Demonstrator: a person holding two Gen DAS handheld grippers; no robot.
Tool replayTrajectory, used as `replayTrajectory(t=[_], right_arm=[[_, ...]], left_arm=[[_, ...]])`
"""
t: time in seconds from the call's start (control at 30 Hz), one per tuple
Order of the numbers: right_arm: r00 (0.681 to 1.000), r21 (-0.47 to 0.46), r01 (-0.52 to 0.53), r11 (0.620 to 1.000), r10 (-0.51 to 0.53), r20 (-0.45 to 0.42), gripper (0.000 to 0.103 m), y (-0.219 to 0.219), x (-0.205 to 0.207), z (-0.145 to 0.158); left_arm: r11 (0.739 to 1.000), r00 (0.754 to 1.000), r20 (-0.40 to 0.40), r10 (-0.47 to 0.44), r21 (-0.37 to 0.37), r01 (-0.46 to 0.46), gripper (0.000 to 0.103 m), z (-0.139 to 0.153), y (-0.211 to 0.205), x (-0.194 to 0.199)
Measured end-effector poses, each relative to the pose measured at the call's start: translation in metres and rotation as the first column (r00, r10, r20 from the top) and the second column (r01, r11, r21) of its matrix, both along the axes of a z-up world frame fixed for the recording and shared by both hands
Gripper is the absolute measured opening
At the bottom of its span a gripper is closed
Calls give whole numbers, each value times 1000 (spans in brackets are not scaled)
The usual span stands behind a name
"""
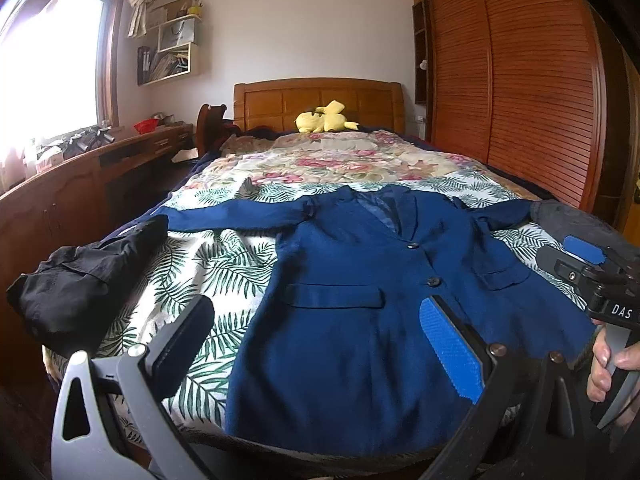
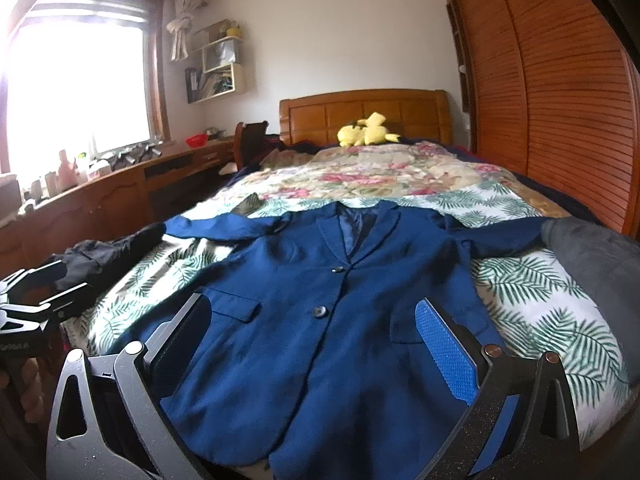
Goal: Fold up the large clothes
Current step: 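Move the left tool toward the blazer sleeve nearest it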
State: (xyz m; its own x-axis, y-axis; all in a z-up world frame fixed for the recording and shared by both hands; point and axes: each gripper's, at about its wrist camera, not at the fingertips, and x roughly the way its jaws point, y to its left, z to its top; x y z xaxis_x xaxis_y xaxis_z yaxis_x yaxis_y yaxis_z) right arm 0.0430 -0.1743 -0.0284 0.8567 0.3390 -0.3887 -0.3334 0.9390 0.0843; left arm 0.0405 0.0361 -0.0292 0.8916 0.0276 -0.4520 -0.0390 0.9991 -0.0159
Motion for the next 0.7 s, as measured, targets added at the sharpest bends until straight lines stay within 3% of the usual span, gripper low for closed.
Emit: replayTrajectory(t=[0.17, 0.47, 0.5, 0.7], right_arm=[[1000, -22, -26, 999, 26, -3, 103, 17, 22, -6], [993, -54, -115, 992, 116, 20, 103, 44, 72, -11], [991, -62, -126, 990, 128, 29, 103, 48, 80, -11], [982, -55, -187, 981, 188, 26, 103, 65, 119, -11]], left_arm=[[1000, 1000, -15, 13, -9, -13, 103, -4, 14, 14], [998, 997, -62, 47, 49, -44, 103, -14, 27, 41], [995, 995, -86, 55, 89, -47, 103, -14, 26, 42], [996, 992, -92, 83, 45, -79, 103, -19, 33, 60]])
